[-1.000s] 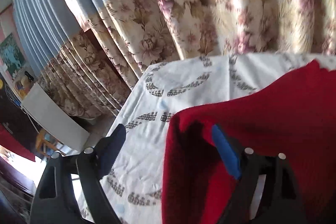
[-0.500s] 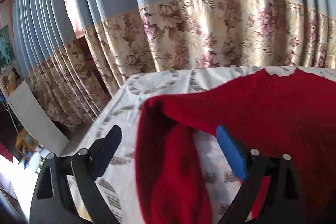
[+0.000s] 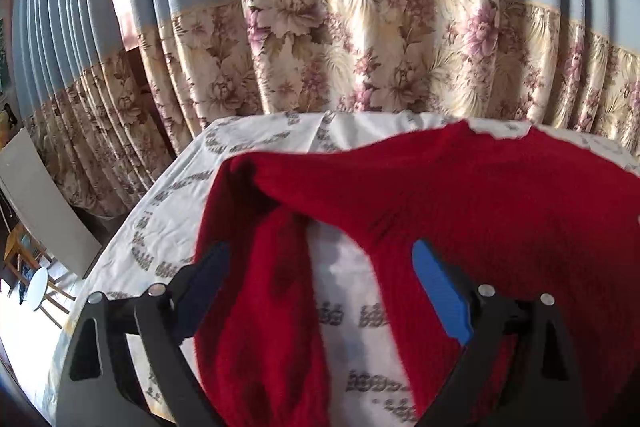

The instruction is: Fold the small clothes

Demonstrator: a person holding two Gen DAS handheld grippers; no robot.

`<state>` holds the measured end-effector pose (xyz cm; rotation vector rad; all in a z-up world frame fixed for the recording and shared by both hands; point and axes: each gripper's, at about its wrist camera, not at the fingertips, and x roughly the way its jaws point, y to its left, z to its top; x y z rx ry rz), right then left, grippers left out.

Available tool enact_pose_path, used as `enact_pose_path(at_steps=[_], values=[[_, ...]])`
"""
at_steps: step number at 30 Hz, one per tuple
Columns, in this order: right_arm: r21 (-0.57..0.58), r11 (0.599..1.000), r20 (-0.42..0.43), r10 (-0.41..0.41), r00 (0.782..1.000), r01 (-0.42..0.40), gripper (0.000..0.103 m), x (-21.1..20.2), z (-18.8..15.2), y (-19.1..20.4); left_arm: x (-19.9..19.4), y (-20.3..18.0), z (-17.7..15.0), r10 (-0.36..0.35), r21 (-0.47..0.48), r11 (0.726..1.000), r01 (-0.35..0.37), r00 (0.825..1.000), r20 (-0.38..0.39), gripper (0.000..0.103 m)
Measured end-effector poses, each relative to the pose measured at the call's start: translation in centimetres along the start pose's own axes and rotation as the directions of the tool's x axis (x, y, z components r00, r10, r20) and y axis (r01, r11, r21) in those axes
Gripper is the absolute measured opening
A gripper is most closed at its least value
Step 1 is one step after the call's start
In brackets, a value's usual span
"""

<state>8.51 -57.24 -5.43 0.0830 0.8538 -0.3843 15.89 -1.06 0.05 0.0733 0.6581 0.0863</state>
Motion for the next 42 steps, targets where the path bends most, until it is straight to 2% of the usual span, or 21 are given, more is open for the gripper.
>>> enact_pose_path(at_steps=[5,10,18,25,27,28,29,31,32,34,35,37,38,40,42], values=[[-0.006,0.998,0.05,0.057,0.997,-0.057,0.014,-2.0,2.2,2.8,-0.3,-1.3,2.4,-0.03,-0.013,0.999,0.03,0.999,0.043,0.093],[-0.038,0.99,0.1,0.138,0.985,-0.135,0.014,-4.1,5.1,8.2,-0.3,-3.4,4.3,-0.066,-0.016,0.998,0.067,0.995,0.075,0.093],[-0.13,0.952,0.113,0.293,0.949,-0.279,0.014,-5.6,7.9,20.7,0.9,-4.3,4.7,-0.072,-0.037,0.996,0.075,0.993,0.097,0.093],[-0.213,0.897,0.056,0.407,0.912,-0.388,0.014,-4.6,7.6,32.3,3.7,-2.1,3.9,-0.069,-0.117,0.99,0.074,0.997,0.045,0.093],[-0.205,0.882,0.029,0.438,0.898,-0.424,0.022,-3.8,7.4,34.2,3.6,-1.5,3.9,-0.05,-0.118,0.991,0.057,0.997,0.063,0.093],[-0.197,0.867,0.007,0.468,0.884,-0.458,0.042,-3.6,7.4,34.6,3.6,-1.4,3.8,-0.046,-0.115,0.992,0.054,0.997,0.065,0.094],[-0.192,0.854,0.019,0.495,0.869,-0.483,0.063,-4.1,7.4,34.4,3.7,-1.3,3.7,-0.047,-0.116,0.992,0.054,0.997,0.06,0.094],[-0.205,0.858,0.076,0.494,0.866,-0.471,0.071,-5.6,7.2,33.6,4.1,-1.0,3.3,-0.06,-0.13,0.989,0.065,0.997,0.043,0.094],[-0.209,0.86,0.099,0.492,0.865,-0.465,0.073,-6.3,7.3,32.7,4.3,-0.9,3.1,-0.066,-0.137,0.988,0.07,0.997,0.033,0.094],[-0.18,0.875,0.156,0.476,0.866,-0.449,0.078,-7.4,7.9,29.1,4.6,-1.1,2.9,-0.08,-0.138,0.987,0.081,0.997,0.015,0.094],[-0.171,0.884,0.173,0.461,0.87,-0.435,0.082,-7.5,8.1,27.9,4.5,-1.4,2.8,-0.079,-0.133,0.988,0.081,0.997,0.019,0.094],[-0.151,0.926,0.227,0.374,0.899,-0.347,0.088,-7.6,8.4,24.2,4.3,-2.0,2.8,-0.084,-0.117,0.989,0.086,0.996,0.023,0.094],[-0.141,0.948,0.257,0.312,0.915,-0.284,0.089,-7.3,8.5,22.1,4.2,-2.3,2.8,-0.092,-0.109,0.99,0.094,0.995,0.024,0.094],[-0.108,0.971,0.282,0.235,0.93,-0.212,0.089,-6.5,8.2,19.1,4.1,-3.3,2.8,-0.109,-0.096,0.989,0.111,0.994,0.017,0.094],[-0.034,0.983,0.277,0.182,0.944,-0.179,0.089,-5.2,7.7,15.7,4.3,-4.4,3.2,-0.138,-0.085,0.987,0.138,0.99,0.008,0.094]])
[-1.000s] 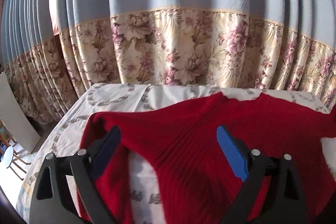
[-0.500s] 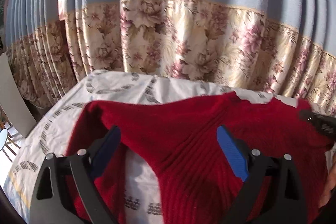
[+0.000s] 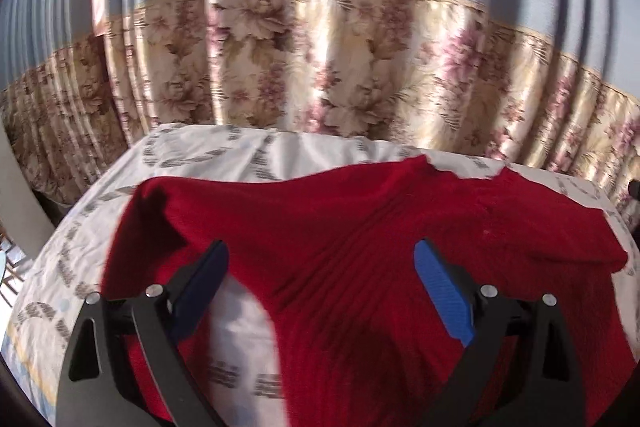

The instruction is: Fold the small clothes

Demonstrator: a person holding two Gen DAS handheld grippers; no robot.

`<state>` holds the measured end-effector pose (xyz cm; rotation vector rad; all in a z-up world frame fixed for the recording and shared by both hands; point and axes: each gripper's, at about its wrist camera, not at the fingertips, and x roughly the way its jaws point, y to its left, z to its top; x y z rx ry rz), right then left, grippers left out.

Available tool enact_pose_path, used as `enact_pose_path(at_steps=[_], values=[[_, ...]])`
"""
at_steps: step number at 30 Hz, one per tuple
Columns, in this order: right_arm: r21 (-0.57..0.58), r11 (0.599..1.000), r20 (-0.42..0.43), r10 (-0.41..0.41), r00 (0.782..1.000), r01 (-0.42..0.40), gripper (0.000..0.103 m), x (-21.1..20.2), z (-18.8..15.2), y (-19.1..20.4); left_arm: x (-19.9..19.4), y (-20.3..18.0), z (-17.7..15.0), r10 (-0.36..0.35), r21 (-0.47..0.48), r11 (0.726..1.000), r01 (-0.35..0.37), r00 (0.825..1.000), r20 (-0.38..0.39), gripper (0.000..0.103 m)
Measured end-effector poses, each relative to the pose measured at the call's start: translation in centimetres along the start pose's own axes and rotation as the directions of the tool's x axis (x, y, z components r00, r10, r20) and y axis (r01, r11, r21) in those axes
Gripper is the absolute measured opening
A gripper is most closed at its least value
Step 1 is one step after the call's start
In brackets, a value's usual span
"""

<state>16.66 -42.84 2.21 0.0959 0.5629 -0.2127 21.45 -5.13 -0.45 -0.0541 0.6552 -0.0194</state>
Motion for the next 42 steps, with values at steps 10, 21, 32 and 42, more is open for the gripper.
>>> enact_pose_path(at_steps=[10,21,32,42], values=[[0.066,0.992,0.046,-0.108,0.993,0.105,0.089,0.1,-2.5,-5.6,4.0,-10.9,2.0,-0.076,0.184,0.979,0.087,0.995,-0.066,0.094],[-0.005,0.992,0.024,-0.129,0.991,0.129,0.092,1.0,-2.5,-5.7,8.8,-17.2,0.8,0.029,0.222,0.975,0.002,0.99,-0.138,0.094],[0.055,0.995,-0.019,-0.079,0.997,0.079,0.095,1.7,-2.7,-6.5,10.3,-21.2,1.4,-0.038,0.303,0.947,0.109,0.972,-0.232,0.017],[0.082,0.994,-0.039,-0.076,0.996,0.079,0.095,2.1,-2.8,-7.2,8.5,-17.6,2.2,-0.1,0.17,0.976,0.134,0.977,-0.19,0.003]])
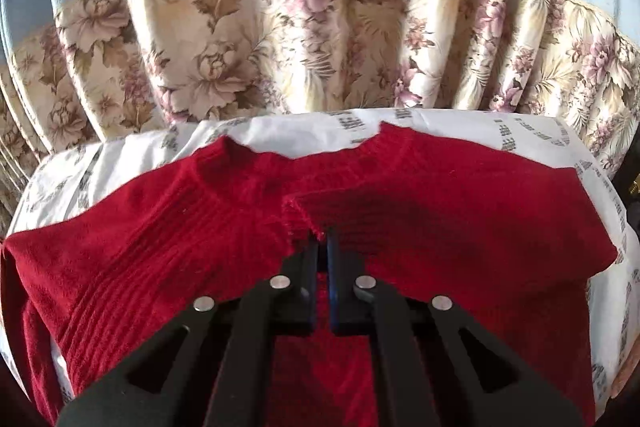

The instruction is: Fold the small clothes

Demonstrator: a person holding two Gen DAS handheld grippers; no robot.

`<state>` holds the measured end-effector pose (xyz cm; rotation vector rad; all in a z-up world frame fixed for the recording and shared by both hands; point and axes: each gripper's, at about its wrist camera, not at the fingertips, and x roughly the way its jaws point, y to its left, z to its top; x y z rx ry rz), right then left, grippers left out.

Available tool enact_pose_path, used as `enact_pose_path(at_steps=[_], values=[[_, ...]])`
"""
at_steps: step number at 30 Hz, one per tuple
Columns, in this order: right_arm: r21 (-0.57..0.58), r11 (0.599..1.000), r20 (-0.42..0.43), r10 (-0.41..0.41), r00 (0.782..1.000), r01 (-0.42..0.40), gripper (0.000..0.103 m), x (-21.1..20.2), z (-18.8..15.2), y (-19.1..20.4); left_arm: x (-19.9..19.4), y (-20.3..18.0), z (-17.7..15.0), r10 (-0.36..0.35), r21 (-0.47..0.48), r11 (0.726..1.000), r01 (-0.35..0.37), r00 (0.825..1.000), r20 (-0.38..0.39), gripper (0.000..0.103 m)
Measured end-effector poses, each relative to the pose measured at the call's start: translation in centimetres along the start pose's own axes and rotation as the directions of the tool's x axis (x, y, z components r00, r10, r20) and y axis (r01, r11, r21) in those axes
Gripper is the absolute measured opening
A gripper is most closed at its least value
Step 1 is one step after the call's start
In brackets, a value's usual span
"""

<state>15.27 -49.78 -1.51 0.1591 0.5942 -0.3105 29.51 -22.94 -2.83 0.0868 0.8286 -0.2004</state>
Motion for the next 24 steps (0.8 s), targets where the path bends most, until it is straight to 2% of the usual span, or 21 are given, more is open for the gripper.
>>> enact_pose_path(at_steps=[3,5,8,13,17,21,23,24], values=[[0.005,1.0,-0.006,0.008,1.0,-0.008,0.095,0.1,0.0,-0.1,-0.6,1.0,-0.1,0.006,-0.011,1.0,-0.006,1.0,0.002,0.003],[0.003,1.0,-0.007,0.007,1.0,-0.007,0.095,0.1,0.0,-0.1,-1.3,1.7,-0.2,0.068,0.016,0.997,-0.069,0.997,0.03,0.003],[0.006,1.0,-0.006,0.006,1.0,-0.006,0.095,0.1,0.0,-0.2,-2.1,3.8,-0.4,0.123,-0.001,0.992,-0.123,0.991,0.044,0.003],[-0.01,1.0,-0.014,0.004,1.0,-0.004,0.095,0.2,0.0,0.1,-3.8,9.1,-0.2,0.239,-0.043,0.971,-0.236,0.969,0.069,0.003],[-0.031,1.0,-0.015,0.001,1.0,-0.002,0.095,0.3,-0.2,0.7,-4.2,12.2,-0.8,0.284,-0.054,0.958,-0.282,0.957,0.05,0.003],[-0.051,0.999,-0.017,-0.003,1.0,0.003,0.095,0.4,-0.3,1.3,-3.3,13.2,-2.1,0.275,-0.031,0.961,-0.275,0.961,0.008,0.004],[-0.061,0.998,-0.018,-0.007,1.0,0.006,0.095,0.4,-0.4,1.6,-2.3,13.1,-2.9,0.273,-0.01,0.962,-0.273,0.962,-0.022,0.009],[-0.063,0.998,-0.021,-0.002,1.0,0.001,0.095,0.4,-0.4,1.7,-2.0,13.0,-3.2,0.267,-0.003,0.964,-0.267,0.963,-0.033,0.019]])
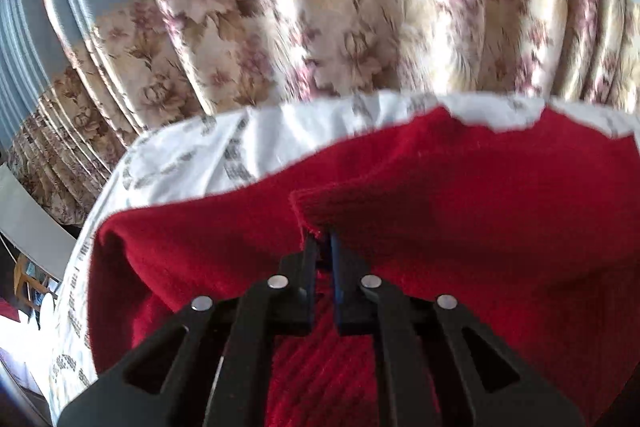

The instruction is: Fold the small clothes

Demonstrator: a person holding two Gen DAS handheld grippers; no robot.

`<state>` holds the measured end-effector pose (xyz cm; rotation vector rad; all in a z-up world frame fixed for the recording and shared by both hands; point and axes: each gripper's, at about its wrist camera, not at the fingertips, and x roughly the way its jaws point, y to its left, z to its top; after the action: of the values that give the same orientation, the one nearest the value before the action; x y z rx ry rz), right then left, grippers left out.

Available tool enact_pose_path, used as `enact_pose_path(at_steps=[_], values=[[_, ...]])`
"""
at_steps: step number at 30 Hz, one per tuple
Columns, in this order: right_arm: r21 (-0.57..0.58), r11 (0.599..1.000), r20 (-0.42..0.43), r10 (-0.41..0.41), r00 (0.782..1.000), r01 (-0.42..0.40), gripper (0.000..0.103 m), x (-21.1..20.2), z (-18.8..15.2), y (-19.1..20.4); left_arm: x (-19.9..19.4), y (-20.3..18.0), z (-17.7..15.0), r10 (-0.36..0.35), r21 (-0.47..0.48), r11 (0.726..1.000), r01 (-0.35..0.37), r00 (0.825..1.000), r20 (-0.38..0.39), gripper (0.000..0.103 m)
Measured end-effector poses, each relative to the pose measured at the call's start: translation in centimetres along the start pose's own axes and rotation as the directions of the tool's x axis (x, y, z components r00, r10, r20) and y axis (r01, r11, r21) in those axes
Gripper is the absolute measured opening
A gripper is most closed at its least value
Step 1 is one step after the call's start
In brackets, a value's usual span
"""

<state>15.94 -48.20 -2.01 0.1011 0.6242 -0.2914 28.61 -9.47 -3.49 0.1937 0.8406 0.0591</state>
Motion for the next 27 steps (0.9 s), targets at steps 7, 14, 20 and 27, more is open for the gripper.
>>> enact_pose_path(at_steps=[7,14,20,27], values=[[0.037,0.989,-0.075,0.142,0.987,-0.14,0.098,0.0,0.6,0.8,-1.2,2.3,-1.2,-0.01,-0.108,0.994,0.014,0.999,0.041,0.098],[-0.026,0.988,-0.24,0.144,0.96,-0.154,0.093,5.0,-0.1,4.8,-0.5,3.4,-1.7,-0.041,-0.162,0.986,0.041,0.999,0.001,0.098],[-0.01,0.966,-0.328,0.24,0.914,-0.257,0.027,6.7,-0.3,6.4,-0.1,3.1,-1.8,-0.075,-0.145,0.987,0.072,0.997,-0.013,0.098],[-0.179,0.983,-0.204,0.011,0.979,-0.048,0.009,4.3,0.8,6.1,-0.4,2.9,-1.8,-0.081,-0.136,0.987,0.08,0.997,-0.005,0.098]])
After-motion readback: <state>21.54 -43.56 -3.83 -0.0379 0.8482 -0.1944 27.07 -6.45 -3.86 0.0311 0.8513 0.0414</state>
